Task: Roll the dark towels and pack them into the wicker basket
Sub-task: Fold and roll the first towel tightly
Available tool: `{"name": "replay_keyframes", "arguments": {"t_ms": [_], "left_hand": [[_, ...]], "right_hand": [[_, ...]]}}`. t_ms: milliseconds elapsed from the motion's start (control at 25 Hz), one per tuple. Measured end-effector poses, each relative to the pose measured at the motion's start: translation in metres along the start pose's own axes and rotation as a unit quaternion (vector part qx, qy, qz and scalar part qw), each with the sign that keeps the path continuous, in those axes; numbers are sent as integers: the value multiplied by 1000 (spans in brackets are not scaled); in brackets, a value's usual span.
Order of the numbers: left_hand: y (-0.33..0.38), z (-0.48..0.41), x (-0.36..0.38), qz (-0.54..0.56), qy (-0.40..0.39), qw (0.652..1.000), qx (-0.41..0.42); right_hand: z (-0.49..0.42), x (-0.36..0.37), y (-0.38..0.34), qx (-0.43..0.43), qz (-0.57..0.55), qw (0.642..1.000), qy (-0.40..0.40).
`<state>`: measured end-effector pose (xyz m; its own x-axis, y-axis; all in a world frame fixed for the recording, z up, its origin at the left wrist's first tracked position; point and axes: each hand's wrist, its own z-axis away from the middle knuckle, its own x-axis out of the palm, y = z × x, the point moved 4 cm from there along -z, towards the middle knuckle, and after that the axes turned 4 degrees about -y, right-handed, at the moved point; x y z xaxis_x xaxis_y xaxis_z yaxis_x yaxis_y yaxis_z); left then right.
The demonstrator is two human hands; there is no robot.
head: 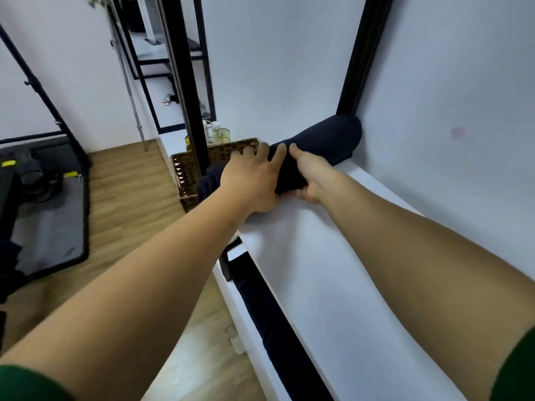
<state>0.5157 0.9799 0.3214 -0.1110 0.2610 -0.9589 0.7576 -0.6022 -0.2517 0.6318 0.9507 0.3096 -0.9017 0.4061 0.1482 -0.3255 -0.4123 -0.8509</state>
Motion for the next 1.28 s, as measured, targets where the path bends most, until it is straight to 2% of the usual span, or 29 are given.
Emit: {"name": "replay_keyframes", "arguments": {"t_ms": [120, 160, 200, 240, 280, 320, 360, 400, 480, 640, 720, 840, 960, 1120, 1200, 1280], "left_hand": [[-14, -4, 7, 11, 23, 999, 36], [-14, 0, 9, 2, 30, 999, 41], [-12, 5, 10, -10, 33, 999, 40], [-9, 9, 11, -18, 32, 999, 39], [-7, 13, 11, -20, 31, 999, 40], [-6, 16, 11, -19, 32, 998, 44], [-5, 16, 10, -15, 35, 998, 48], [-6, 15, 7, -11, 37, 998, 48], [-5, 10, 5, -9, 22, 1000, 19], [6, -10, 11, -14, -5, 991, -135], [5, -12, 13, -4, -12, 986, -168], [-4, -16, 1, 21, -26, 991, -126], [-10, -42, -14, 66, -44, 994, -71], [-3, -54, 2, 106, -46, 993, -20], [-7, -56, 7, 95, -33, 995, -24], [-6, -56, 3, 100, -34, 994, -15]], "right_hand": [[-1, -12, -2, 19, 42, 999, -21], [3, -24, -7, 20, 116, 993, -21], [5, -41, -17, -13, 244, 970, 3], [5, -57, -33, -86, 396, 912, 59], [6, -67, -53, -195, 530, 814, 134], [6, -69, -69, -319, 604, 708, 181], [4, -69, -77, -405, 629, 641, 170], [-6, -68, -80, -445, 645, 609, 125], [-34, -67, -73, -447, 652, 611, 49], [-76, -68, -64, -415, 654, 611, 163], [-81, -67, -60, -406, 648, 616, 188], [-78, -71, -67, -419, 655, 612, 143], [-70, -55, -86, -422, 706, 564, 74], [-61, -29, -52, -516, 663, 541, 25], [-68, -29, -47, -496, 664, 556, 57], [-62, -30, -40, -448, 661, 591, 117]]}}
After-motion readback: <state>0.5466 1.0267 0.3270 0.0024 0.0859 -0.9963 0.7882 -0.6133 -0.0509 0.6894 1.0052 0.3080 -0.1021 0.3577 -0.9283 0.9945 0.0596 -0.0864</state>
